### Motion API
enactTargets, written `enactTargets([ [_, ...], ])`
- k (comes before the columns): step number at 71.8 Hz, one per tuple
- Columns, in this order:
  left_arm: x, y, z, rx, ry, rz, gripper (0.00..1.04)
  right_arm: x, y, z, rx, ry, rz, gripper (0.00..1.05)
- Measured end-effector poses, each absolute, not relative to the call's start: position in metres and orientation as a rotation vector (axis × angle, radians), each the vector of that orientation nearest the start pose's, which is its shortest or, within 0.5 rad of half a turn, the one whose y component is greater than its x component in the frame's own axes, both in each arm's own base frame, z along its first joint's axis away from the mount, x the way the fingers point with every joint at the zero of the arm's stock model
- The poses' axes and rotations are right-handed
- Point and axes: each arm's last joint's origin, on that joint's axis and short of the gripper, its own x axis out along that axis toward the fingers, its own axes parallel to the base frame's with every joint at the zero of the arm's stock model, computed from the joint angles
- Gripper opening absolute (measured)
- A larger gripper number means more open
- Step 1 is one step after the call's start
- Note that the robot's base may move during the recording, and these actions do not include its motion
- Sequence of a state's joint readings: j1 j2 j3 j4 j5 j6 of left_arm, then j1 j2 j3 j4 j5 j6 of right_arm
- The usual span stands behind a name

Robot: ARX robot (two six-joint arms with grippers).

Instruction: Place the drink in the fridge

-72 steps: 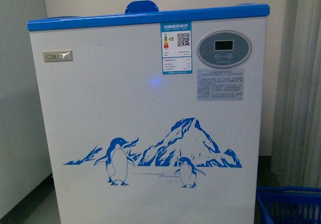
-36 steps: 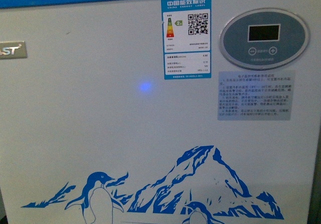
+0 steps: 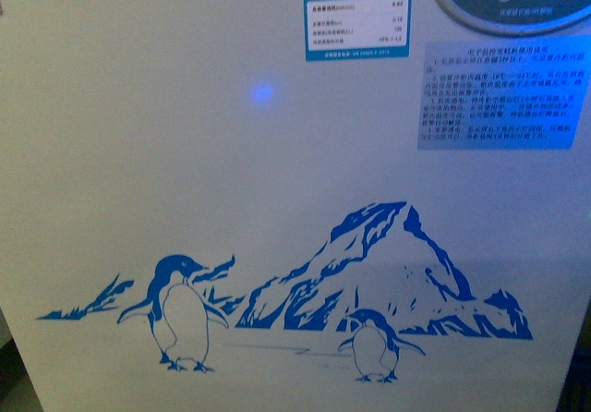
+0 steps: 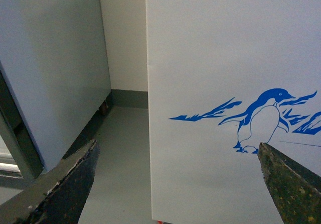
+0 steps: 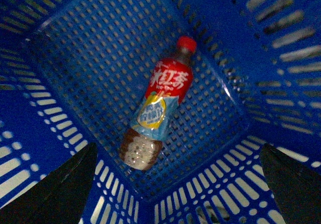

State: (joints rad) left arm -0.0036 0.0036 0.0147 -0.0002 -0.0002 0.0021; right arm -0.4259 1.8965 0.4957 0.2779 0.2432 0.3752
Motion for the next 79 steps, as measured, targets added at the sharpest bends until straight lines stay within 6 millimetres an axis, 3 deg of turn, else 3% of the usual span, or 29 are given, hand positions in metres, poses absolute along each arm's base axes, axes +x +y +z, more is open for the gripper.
enactTargets([
  [12, 0.097, 0.0, 0.168, 0.002, -0.011, -0.003, 0.97, 0.237, -0.115, -0.018, 0.524, 1.103, -0.87, 0.97],
  [34, 0.097, 0.0, 0.168, 0.002, -0.011, -0.003, 0.97, 0.249, -0.121, -0.095, 0.607, 1.138, -0.936, 0.97],
  [50, 0.097, 0.0, 0.168, 0.002, -0.011, -0.003, 0.97, 0.252, -0.12, -0.134, 0.62, 1.198, -0.952, 0.97],
  [79, 0.097, 0.0, 0.168, 0.002, -0.011, -0.003, 0.97, 0.261, -0.134, -0.179, 0.648, 1.245, -0.917, 0.97],
])
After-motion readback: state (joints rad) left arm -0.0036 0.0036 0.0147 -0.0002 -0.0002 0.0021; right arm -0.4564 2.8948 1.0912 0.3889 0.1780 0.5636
